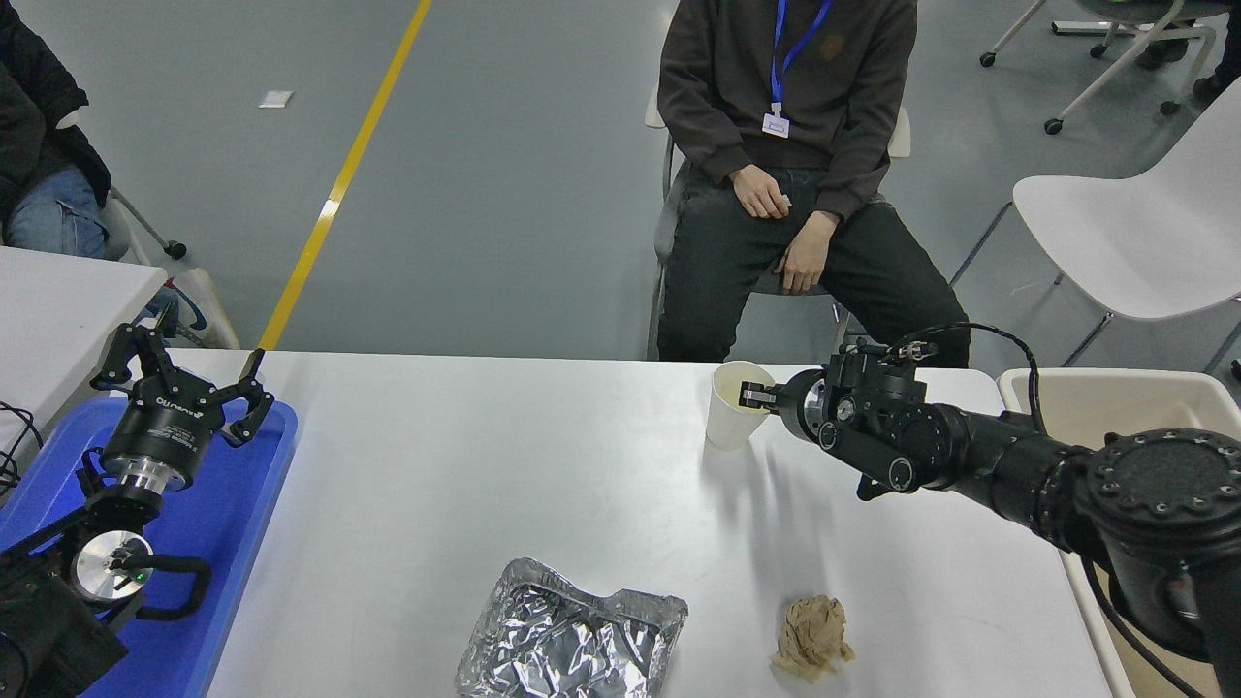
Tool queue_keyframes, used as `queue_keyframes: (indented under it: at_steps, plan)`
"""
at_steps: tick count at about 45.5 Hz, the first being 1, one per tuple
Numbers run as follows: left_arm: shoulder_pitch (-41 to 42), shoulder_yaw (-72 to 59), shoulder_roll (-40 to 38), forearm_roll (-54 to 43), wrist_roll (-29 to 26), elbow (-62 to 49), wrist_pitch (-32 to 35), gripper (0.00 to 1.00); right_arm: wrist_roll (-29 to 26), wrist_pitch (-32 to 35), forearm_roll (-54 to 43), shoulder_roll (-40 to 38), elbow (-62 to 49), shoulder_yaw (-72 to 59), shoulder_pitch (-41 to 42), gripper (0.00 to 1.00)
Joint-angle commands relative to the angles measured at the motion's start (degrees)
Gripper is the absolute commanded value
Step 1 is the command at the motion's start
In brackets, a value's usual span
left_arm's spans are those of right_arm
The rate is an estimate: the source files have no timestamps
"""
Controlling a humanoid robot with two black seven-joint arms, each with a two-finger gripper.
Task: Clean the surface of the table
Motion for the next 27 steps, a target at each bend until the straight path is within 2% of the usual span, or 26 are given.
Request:
queue_keyframes:
  at_steps: [1, 11, 27]
  plan:
    - [-0.05, 0.0, 0.01, 0.0, 0.0, 0.0, -0.08, 1.0, 1.16, 1.09, 0.38, -0.16, 1.34, -0.55, 1.18, 0.0]
    - [-0.05, 0.0, 0.01, 0.0, 0.0, 0.0, -0.08, 1.0, 2.13, 3.47, 0.47, -4.02, 4.84, 0.06, 4.26, 0.0]
    - [0.03, 0.0, 0.01, 0.0, 0.0, 0.0, 0.0, 1.0, 2.21, 3.64, 0.2, -19.49, 28.05, -0.73, 13.75, 0.0]
